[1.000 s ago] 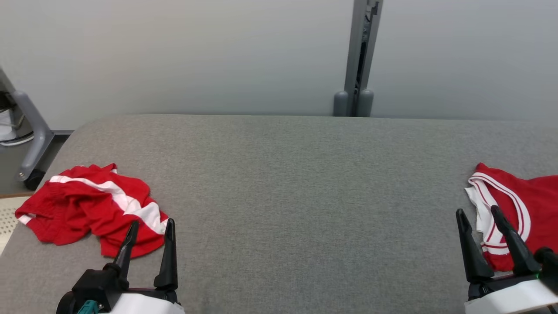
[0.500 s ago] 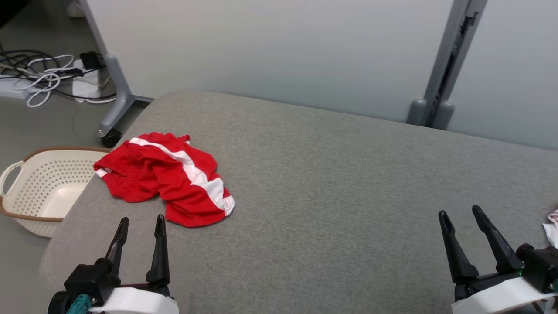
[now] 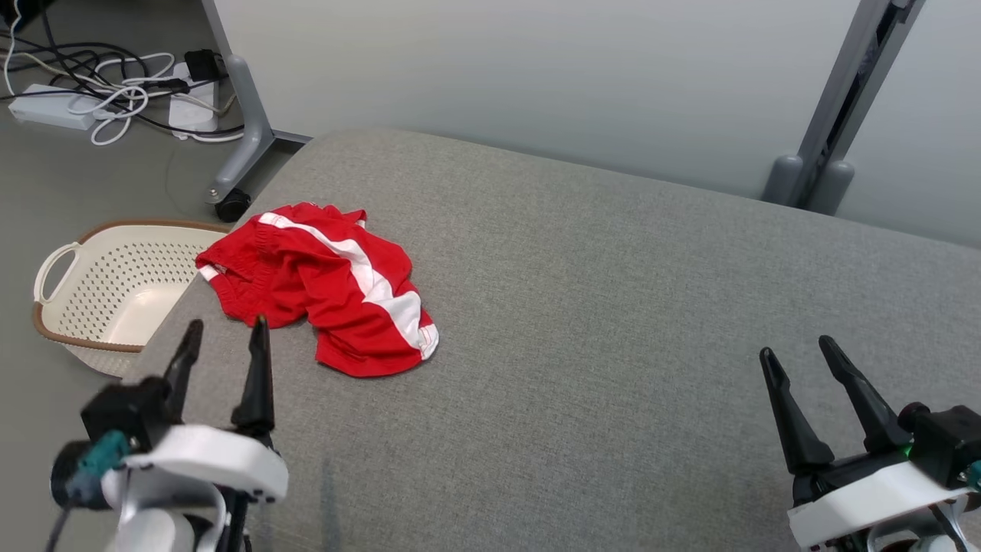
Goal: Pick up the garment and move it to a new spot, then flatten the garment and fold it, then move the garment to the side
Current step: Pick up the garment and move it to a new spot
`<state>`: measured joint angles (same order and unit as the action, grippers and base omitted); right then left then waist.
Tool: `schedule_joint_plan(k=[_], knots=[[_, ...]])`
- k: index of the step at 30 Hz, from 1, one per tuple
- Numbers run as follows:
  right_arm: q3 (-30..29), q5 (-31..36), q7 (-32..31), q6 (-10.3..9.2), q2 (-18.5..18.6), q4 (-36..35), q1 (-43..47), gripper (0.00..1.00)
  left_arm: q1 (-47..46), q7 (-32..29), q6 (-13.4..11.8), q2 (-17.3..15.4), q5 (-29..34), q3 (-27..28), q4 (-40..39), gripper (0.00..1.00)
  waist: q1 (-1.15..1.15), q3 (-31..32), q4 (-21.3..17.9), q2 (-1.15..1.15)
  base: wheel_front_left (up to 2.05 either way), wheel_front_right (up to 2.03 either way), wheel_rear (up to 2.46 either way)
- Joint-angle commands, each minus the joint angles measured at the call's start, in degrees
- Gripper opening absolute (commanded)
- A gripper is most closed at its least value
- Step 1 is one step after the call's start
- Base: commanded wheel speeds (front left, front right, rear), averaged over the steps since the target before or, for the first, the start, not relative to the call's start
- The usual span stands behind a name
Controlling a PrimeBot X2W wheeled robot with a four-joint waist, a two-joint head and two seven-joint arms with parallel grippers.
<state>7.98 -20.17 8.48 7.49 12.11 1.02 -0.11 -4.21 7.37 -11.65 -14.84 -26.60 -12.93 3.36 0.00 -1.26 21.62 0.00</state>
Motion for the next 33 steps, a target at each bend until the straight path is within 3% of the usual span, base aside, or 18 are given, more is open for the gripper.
schedule_joint_plan(k=[1,10,19,26,33], knots=[[-0.1,0.0,-0.2,0.01,0.6,-0.2,-0.8,1.0,-1.8,-0.7,0.1,-0.7,-0.4,0.5,0.0,1.0,0.0,-0.7,-0.6,0.0,0.0,0.0,0.0],[0.7,0.3,-1.3,0.0,1.9,-1.8,-4.9,1.0,-18.0,-17.0,3.2,-8.0,-5.8,4.2,5.6,1.0,0.0,-8.1,-6.3,0.0,0.0,0.0,0.0],[1.6,-0.3,-0.5,0.01,3.2,-2.0,-9.1,1.0,-30.9,-28.9,6.5,-15.7,-10.7,7.8,18.6,1.0,0.0,-15.0,-13.4,0.0,0.0,0.0,0.0],[2.6,-0.3,-0.6,0.0,4.2,-2.8,-12.2,1.0,-37.9,-32.0,5.2,-18.5,-12.8,10.5,32.1,1.0,0.0,-20.9,-18.5,0.0,0.0,0.0,0.0],[3.1,-0.5,0.2,0.01,3.9,-2.4,-13.7,1.0,-39.9,-34.6,4.0,-20.4,-11.7,9.5,41.8,1.0,0.0,-23.9,-20.8,0.0,0.0,0.0,0.0]])
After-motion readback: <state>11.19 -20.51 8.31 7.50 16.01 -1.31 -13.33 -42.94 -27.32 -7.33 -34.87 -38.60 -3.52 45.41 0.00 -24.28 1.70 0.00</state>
